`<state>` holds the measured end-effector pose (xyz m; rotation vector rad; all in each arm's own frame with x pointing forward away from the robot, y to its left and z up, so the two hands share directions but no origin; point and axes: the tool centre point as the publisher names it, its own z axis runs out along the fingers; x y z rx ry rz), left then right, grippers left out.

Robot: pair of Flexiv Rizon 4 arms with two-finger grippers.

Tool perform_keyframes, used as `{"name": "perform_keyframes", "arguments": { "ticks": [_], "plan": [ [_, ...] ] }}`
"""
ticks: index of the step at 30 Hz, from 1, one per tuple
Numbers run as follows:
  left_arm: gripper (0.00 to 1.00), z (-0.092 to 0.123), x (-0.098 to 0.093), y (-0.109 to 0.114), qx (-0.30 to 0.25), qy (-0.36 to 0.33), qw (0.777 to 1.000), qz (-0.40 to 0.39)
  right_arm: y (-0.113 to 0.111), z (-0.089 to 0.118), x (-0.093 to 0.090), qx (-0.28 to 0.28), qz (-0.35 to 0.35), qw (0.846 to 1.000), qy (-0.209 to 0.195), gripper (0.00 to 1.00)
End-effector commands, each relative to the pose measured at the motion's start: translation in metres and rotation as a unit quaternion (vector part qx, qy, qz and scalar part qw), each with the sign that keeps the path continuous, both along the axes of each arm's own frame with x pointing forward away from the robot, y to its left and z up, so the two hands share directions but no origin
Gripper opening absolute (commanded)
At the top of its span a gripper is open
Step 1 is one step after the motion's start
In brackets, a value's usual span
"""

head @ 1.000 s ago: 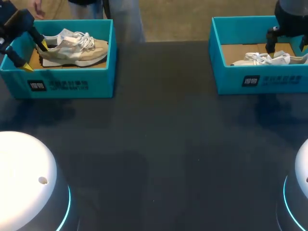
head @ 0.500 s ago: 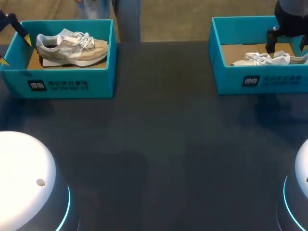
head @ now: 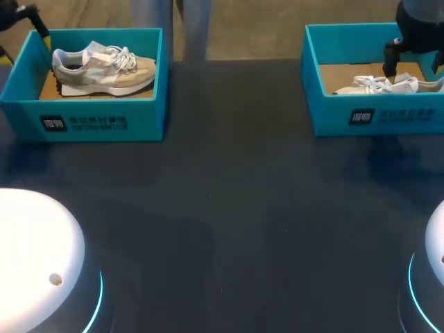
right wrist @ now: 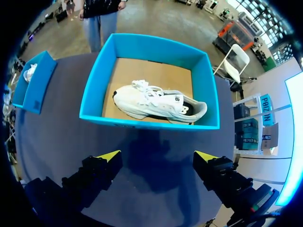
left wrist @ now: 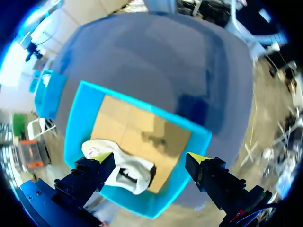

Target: Take the shoe out of the shoebox, open the shoe tongue, remove and reinsert the insole, then place the shoe into the shoebox

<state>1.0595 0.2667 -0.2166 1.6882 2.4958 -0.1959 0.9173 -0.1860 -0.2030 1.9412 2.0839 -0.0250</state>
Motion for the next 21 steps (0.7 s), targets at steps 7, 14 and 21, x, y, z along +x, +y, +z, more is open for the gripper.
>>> {"name": "perform_keyframes", "arguments": {
  "ticks": [7, 14, 21],
  "plan": [
    [1.00, -0.020, 0.063, -0.004, 0.046, -0.022, 0.998, -0.033, 0.000, 0.000, -0.001, 0.000, 0.000, 1.000, -0.001, 1.00],
    [1.00, -0.020, 0.063, -0.004, 0.046, -0.022, 0.998, -0.033, 0.000, 0.000, -0.001, 0.000, 0.000, 1.000, -0.001, 1.00],
    [1.00, -0.020, 0.063, -0.004, 0.046, -0.022, 0.998, -0.033, 0.000, 0.000, -0.001, 0.000, 0.000, 1.000, -0.001, 1.00]
  ]
}}
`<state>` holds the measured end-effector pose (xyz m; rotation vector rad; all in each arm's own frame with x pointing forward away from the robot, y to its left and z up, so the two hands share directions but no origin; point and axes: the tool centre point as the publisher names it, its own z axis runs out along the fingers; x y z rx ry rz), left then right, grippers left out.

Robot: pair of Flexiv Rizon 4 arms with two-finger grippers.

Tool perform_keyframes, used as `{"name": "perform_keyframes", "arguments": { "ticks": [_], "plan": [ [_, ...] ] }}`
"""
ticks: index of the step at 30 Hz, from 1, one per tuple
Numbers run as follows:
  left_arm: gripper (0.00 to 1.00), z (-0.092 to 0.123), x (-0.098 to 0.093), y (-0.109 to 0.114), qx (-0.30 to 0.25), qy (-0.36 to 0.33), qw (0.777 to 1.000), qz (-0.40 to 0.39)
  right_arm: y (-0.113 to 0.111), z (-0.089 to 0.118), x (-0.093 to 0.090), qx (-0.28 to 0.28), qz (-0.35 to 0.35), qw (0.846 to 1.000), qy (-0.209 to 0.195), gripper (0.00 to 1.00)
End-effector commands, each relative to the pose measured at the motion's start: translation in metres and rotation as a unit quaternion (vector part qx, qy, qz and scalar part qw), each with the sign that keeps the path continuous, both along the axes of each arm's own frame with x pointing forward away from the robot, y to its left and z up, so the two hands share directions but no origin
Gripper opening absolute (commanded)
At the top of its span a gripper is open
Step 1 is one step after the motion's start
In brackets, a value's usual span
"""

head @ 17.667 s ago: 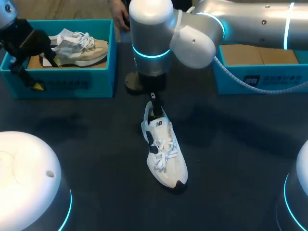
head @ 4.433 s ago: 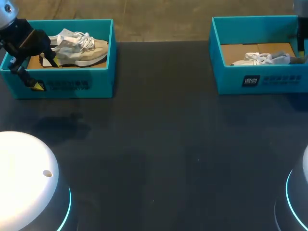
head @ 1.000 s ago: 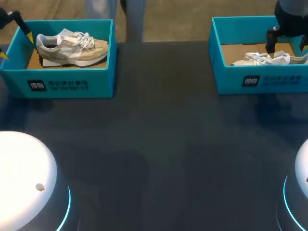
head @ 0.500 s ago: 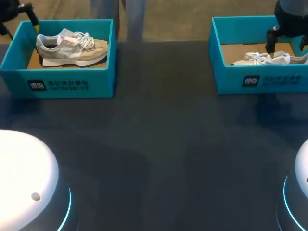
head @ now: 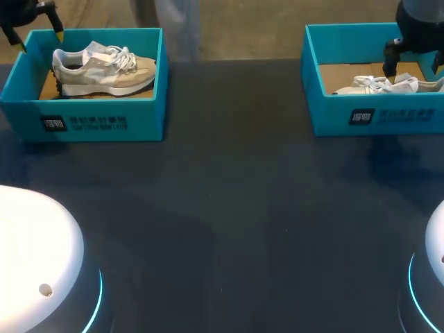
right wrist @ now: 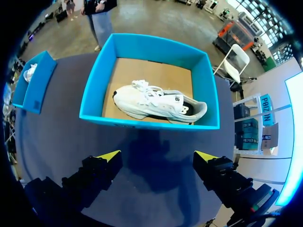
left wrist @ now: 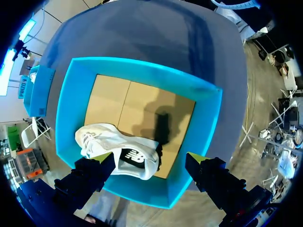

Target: Take the shoe out of the shoebox, open the shoe tongue, remove and reinsert the insole, then place the shoe into the shoebox

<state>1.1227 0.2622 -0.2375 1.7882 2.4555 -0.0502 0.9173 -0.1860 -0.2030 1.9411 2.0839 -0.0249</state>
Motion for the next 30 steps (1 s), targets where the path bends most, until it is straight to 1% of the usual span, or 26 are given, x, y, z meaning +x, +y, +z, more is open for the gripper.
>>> {"name": "perform_keyframes", "arguments": {
  "ticks": [1, 6, 7, 8, 12, 13, 17, 21, 26, 30],
  "plan": [
    [1.00, 0.001, 0.000, 0.000, 0.001, 0.000, 1.000, -0.001, 0.000, 0.000, -0.001, 0.000, 0.000, 1.000, -0.001, 1.00],
    [1.00, 0.001, 0.000, 0.000, 0.001, 0.000, 1.000, -0.001, 0.000, 0.000, -0.001, 0.000, 0.000, 1.000, -0.001, 1.00],
    [1.00, -0.002, 0.001, 0.002, 0.008, -0.003, 1.000, -0.011, 0.000, 0.000, -0.001, 0.000, 0.000, 1.000, -0.001, 1.00],
    [1.00, -0.003, 0.003, 0.005, -0.006, 0.002, 1.000, -0.017, 0.000, 0.000, -0.001, 0.000, 0.000, 1.000, -0.001, 1.00],
    [1.00, -0.005, 0.015, 0.010, -0.020, -0.015, 0.999, -0.046, 0.000, 0.000, -0.001, 0.000, 0.000, 1.000, -0.001, 1.00],
    [1.00, -0.005, 0.017, 0.011, -0.009, -0.023, 0.998, -0.059, 0.000, 0.000, -0.001, 0.000, 0.000, 1.000, -0.001, 1.00],
    [1.00, -0.010, 0.026, 0.011, -0.021, -0.016, 0.994, -0.103, 0.000, 0.000, -0.001, 0.000, 0.000, 1.000, -0.001, 1.00],
    [1.00, -0.023, 0.037, 0.010, 0.001, -0.007, 0.993, -0.120, 0.000, 0.000, -0.001, 0.000, 0.000, 1.000, -0.001, 1.00],
    [1.00, -0.038, 0.051, 0.012, 0.002, -0.009, 0.990, -0.142, 0.000, 0.000, -0.001, 0.000, 0.000, 1.000, -0.001, 1.00],
    [1.00, -0.051, 0.057, 0.014, 0.015, -0.008, 0.987, -0.159, 0.000, 0.000, -0.001, 0.000, 0.000, 1.000, -0.001, 1.00]
  ]
}}
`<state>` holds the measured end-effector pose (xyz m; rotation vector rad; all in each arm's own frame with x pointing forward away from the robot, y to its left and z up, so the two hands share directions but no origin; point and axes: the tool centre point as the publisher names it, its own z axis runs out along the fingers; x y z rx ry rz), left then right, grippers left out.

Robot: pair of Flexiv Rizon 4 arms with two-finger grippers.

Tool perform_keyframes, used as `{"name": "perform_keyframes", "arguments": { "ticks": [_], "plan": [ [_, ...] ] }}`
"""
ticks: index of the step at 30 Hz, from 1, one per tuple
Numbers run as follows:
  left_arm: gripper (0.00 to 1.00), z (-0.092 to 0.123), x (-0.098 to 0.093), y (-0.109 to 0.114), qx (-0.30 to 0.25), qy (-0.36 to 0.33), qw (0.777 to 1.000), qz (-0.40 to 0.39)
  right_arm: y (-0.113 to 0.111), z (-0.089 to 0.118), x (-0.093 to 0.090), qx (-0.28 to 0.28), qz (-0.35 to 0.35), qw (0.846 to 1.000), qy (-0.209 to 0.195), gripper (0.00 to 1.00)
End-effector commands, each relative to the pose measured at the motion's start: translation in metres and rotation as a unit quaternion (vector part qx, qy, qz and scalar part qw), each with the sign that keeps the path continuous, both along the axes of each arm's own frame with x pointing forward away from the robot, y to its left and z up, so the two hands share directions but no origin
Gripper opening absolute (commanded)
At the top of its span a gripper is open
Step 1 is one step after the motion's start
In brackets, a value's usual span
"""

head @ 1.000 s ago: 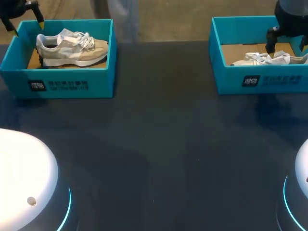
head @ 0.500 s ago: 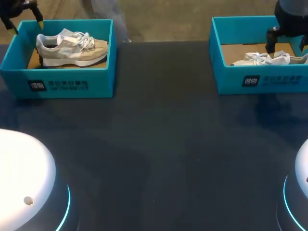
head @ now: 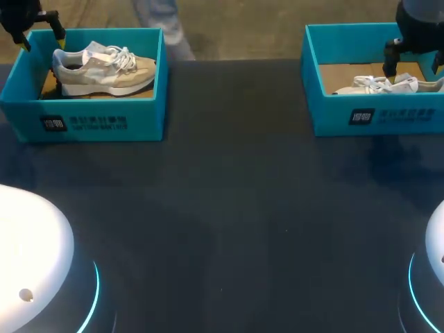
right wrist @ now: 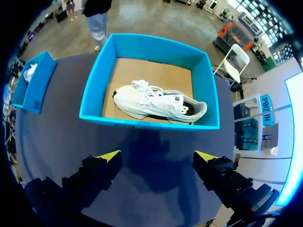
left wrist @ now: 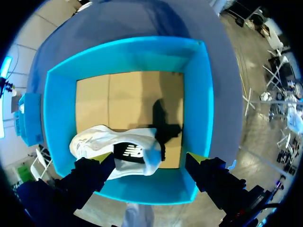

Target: Take the shoe out of the shoebox, open the shoe tongue, remove and reinsert the insole, then place the shoe into the shoebox

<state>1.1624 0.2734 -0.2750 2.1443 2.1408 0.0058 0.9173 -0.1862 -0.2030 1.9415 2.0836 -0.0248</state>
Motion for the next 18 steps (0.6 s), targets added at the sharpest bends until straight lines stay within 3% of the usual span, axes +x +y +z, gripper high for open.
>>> {"name": "perform_keyframes", "arguments": {
  "ticks": [1, 12, 13, 14, 18],
  "plan": [
    [1.00, -0.017, 0.019, 0.004, 0.003, 0.014, 1.000, -0.009, 0.000, 0.000, -0.001, 0.000, 0.000, 1.000, -0.001, 1.00],
    [1.00, -0.039, 0.035, 0.000, -0.009, 0.020, 0.999, -0.031, 0.000, 0.000, -0.001, 0.000, 0.000, 1.000, -0.001, 1.00],
    [0.88, -0.040, 0.036, -0.001, -0.009, 0.020, 0.999, -0.032, 0.000, 0.000, -0.001, 0.000, 0.000, 1.000, -0.001, 1.00],
    [0.84, -0.042, 0.037, -0.001, -0.007, 0.023, 0.999, -0.033, 0.000, 0.000, -0.001, 0.000, 0.000, 1.000, -0.001, 1.00],
    [0.80, -0.046, 0.041, -0.002, 0.000, 0.024, 0.999, -0.037, 0.000, 0.000, -0.001, 0.000, 0.000, 1.000, -0.001, 1.00]
  ]
}}
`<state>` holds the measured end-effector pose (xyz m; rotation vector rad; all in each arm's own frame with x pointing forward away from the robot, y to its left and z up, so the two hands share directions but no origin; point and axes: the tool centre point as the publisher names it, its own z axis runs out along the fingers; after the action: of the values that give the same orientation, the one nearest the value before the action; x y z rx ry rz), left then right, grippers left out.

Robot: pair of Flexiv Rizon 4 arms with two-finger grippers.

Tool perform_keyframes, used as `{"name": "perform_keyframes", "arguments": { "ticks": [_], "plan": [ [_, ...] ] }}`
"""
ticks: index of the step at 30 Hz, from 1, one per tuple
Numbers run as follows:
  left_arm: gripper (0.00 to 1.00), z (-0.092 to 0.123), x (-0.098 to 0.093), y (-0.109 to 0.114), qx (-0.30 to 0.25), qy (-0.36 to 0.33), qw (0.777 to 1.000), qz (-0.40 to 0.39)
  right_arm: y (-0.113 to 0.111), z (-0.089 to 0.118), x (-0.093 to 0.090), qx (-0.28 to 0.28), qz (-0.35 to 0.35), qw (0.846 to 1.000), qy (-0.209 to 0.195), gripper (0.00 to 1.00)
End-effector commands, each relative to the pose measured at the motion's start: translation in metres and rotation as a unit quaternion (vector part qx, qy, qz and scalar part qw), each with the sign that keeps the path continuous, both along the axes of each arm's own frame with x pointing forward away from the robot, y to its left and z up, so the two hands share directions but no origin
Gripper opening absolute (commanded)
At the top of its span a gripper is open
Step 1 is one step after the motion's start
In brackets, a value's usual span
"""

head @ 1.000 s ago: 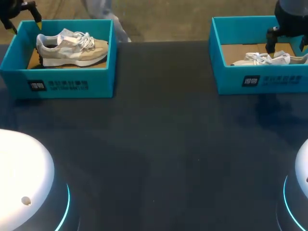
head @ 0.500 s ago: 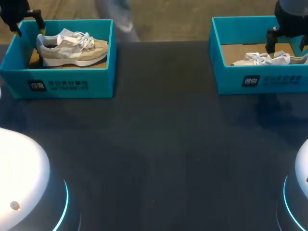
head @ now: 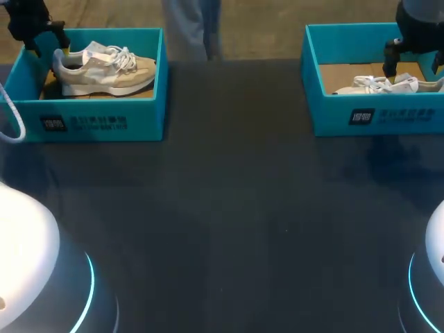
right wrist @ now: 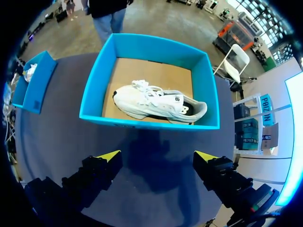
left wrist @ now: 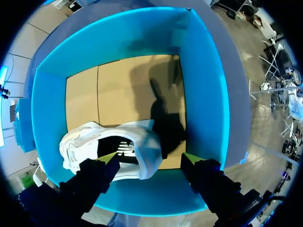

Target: Take the shoe out of the shoebox, open the shoe tongue, remove and reinsert the insole, then place the shoe into the shoebox

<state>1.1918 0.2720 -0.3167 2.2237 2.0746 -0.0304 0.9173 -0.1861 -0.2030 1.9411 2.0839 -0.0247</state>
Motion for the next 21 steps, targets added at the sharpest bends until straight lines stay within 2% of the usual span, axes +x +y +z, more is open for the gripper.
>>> {"name": "perform_keyframes", "arguments": {
  "ticks": [1, 4, 11, 21],
  "plan": [
    [0.80, -0.005, 0.012, -0.001, 0.004, 0.014, 1.000, -0.003, 0.000, 0.000, -0.001, 0.000, 0.000, 1.000, -0.001, 1.00],
    [0.69, -0.007, 0.014, -0.001, 0.006, 0.016, 1.000, -0.008, 0.000, 0.000, -0.001, 0.000, 0.000, 1.000, -0.001, 1.00],
    [0.75, -0.017, 0.014, 0.002, 0.018, 0.018, 0.999, -0.019, 0.000, 0.000, -0.001, 0.000, 0.000, 1.000, -0.001, 1.00],
    [0.71, -0.030, 0.011, 0.004, 0.025, 0.029, 0.999, -0.017, 0.000, 0.000, -0.001, 0.000, 0.000, 1.000, -0.001, 1.00]
  ]
}}
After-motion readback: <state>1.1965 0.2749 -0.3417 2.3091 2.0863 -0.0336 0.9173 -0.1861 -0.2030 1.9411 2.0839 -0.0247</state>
